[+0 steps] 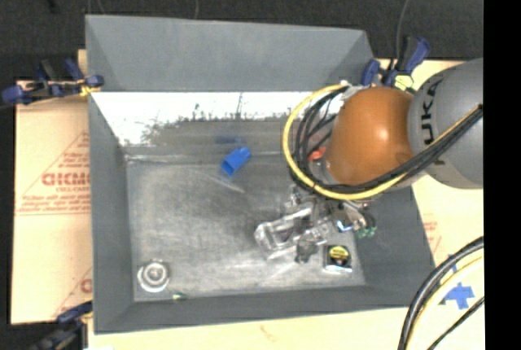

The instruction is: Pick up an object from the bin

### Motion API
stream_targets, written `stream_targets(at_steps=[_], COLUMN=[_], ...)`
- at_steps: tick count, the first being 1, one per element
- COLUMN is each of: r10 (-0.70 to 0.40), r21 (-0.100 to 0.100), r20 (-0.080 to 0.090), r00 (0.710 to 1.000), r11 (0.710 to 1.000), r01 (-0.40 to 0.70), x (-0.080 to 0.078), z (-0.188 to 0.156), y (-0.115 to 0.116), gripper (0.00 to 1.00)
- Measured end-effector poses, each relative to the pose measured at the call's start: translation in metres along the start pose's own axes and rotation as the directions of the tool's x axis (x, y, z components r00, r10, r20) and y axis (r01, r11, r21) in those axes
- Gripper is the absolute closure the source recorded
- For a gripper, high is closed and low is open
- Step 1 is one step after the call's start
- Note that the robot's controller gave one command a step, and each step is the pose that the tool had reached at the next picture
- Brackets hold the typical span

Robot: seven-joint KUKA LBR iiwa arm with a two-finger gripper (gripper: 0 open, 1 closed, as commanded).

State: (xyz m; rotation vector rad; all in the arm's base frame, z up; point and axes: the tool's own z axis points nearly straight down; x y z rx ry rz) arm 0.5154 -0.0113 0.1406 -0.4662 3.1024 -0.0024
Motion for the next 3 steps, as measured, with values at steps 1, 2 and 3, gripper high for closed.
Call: stream_targets(at_steps=[1, 2, 3], r10=[0.004, 0.01, 0.014], r21=[-0.001, 0.0, -0.002], r20=[-0.003, 0.0, -0.002], r00=[1.0, 1.0, 1.0], r11=[1.0, 1.0, 1.0], r01=[-0.004, -0.01, -0.014], x=[0.0, -0.001, -0.001], z=[-0.002, -0.042, -0.043], y=[-0.001, -0.002, -0.002], gripper=[1.0, 1.0, 1.0])
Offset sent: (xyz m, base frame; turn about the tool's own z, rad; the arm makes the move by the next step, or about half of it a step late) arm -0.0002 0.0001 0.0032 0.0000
